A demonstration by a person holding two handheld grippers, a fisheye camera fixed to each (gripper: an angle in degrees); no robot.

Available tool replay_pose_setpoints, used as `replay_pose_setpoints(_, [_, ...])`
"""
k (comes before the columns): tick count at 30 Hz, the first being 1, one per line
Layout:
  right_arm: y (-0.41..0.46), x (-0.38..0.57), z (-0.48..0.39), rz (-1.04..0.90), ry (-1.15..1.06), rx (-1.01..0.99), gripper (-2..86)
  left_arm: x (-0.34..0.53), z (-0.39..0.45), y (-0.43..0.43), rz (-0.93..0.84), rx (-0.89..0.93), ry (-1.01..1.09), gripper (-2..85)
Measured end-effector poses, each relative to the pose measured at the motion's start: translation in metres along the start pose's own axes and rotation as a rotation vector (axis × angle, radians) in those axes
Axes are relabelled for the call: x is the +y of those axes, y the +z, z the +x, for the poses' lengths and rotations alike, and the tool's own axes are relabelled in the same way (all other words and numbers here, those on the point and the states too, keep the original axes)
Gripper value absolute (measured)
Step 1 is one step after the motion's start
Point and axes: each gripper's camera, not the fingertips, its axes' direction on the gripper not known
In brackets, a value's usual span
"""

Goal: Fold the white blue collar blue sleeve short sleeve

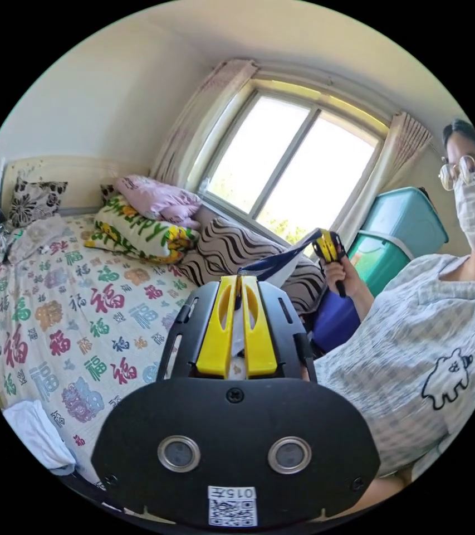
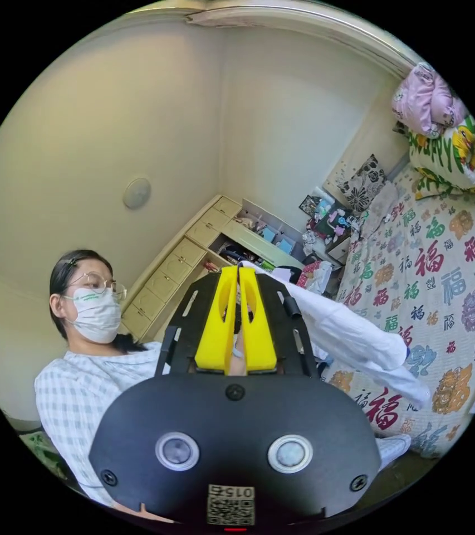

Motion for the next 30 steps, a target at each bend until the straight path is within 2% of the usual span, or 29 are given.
replay_pose_setpoints(3, [-0.003, -0.003, 0.005, 0.024, 0.034, 0.016, -0.4, -0.009, 0.024, -0.014, 0.065, -0.063, 0.06, -0.4])
replay_pose_setpoints(7, [0.002, -0.006, 0.017, 0.032, 0.103, -0.033, -0.4, -0.017, 0.056, -0.017, 0.057, -0.175, 0.146, -0.4])
replay_pose_setpoints(13, [0.01, -0.009, 0.035, 0.047, 0.189, -0.124, -0.4, -0.011, 0.065, -0.019, 0.068, -0.164, 0.13, -0.4])
replay_pose_setpoints(23, [0.017, -0.04, 0.027, -0.061, 0.126, -0.02, -0.3, 0.006, 0.062, -0.048, 0.08, -0.173, 0.064, -0.4])
replay_pose_setpoints(26, [0.027, -0.057, 0.03, -0.114, 0.087, 0.024, -0.3, 0.005, 0.054, -0.052, 0.054, -0.19, 0.062, -0.4])
replay_pose_setpoints(30, [0.041, -0.08, 0.057, -0.137, 0.142, 0.063, -0.2, 0.002, 0.026, -0.046, -0.043, -0.105, 0.049, -0.5])
